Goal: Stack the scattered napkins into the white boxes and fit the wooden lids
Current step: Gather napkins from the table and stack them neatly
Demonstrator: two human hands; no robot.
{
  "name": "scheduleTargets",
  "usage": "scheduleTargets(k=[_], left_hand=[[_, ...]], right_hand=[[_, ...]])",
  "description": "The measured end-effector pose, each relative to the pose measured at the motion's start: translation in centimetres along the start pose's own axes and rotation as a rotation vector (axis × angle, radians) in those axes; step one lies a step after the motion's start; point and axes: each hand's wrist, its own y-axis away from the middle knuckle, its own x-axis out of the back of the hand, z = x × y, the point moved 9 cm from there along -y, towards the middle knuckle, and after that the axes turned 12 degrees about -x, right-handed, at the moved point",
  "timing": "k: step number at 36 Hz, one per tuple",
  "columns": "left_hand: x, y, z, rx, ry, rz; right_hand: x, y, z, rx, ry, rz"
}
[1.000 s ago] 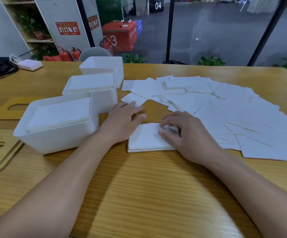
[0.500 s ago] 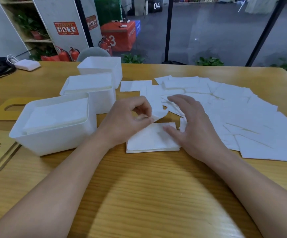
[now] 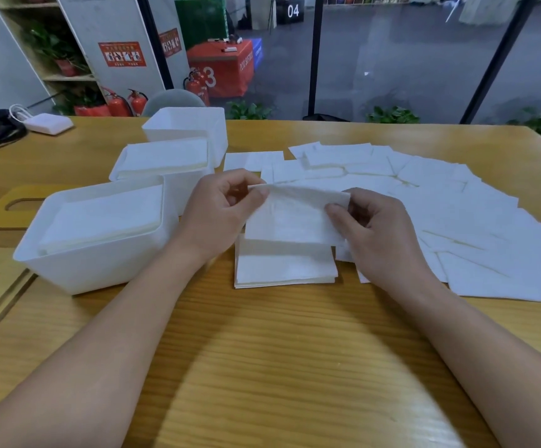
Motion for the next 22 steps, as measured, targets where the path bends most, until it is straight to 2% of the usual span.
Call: scheduleTargets(k=[3,6,14,22], left_hand=[[0.0,0.0,0.0,0.029,0.021,0.003],[0.3,0.2,0.1,0.065,-0.014,0.008],[-0.9,1.0,-0.4,0.139,-0.290,-0.240],[-1.4,1.7,-1.1,0.201,-0.371,-0.357]], right_hand=[[0.5,-0.4,0.2,-0.050,-0.084,0.010],[0.4,-0.3,0.4,-0.135,-0.186,-0.049],[-1.6,0.4,0.7,-0.119,0.189,-0.193],[-1.9,0.6,1.2,-0.130,0.225,-0.196]])
